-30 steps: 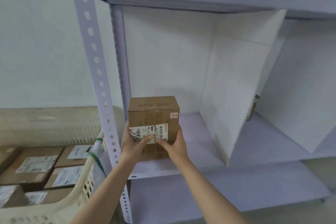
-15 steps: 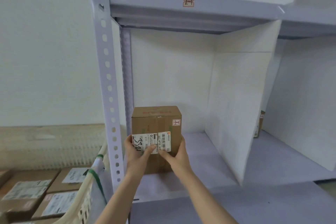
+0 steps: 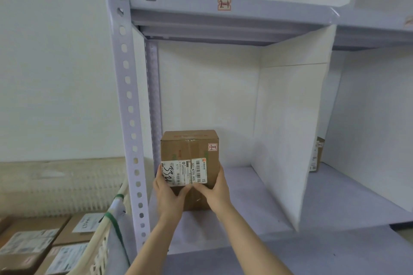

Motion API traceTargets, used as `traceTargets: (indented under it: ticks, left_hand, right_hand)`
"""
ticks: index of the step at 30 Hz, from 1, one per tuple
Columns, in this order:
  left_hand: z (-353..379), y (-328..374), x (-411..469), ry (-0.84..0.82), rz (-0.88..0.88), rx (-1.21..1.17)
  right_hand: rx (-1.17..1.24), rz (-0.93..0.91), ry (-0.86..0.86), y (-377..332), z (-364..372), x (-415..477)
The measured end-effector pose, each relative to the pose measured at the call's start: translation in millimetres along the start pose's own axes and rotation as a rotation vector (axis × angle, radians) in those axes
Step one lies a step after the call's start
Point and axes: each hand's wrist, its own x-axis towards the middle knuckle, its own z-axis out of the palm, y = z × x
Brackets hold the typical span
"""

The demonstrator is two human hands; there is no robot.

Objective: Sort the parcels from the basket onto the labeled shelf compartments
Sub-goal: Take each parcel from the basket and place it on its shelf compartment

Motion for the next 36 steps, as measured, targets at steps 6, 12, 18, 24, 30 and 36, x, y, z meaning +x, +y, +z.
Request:
traceTargets:
  ticks: [6,12,18,24,30,36]
  left_hand:
    - [4,-5,17,0.041,-0.012,0.027]
    - [10,-8,35,0.059,-0.004,0.064]
    - [17,-14,52,0.069,-0.008,0.114]
    - [26,-24,73,0.099,-0.036,0.164]
    - [34,-31,89,0.118,-0.037,0.179]
    - [42,-38,102,0.128,-0.056,0.195]
  right_hand:
    - [0.007,0.044,-0.017,3,5,16]
    - [0.018,0.052,-0.020,8,14,36]
    - [0.023,0.032,-0.021,14,20,53]
    - [0.028,0.014,-0.011,20,27,74]
    - [0.010,0.001,0.005,30,36,94]
    - [0.016,0.010,0.029,38,41,108]
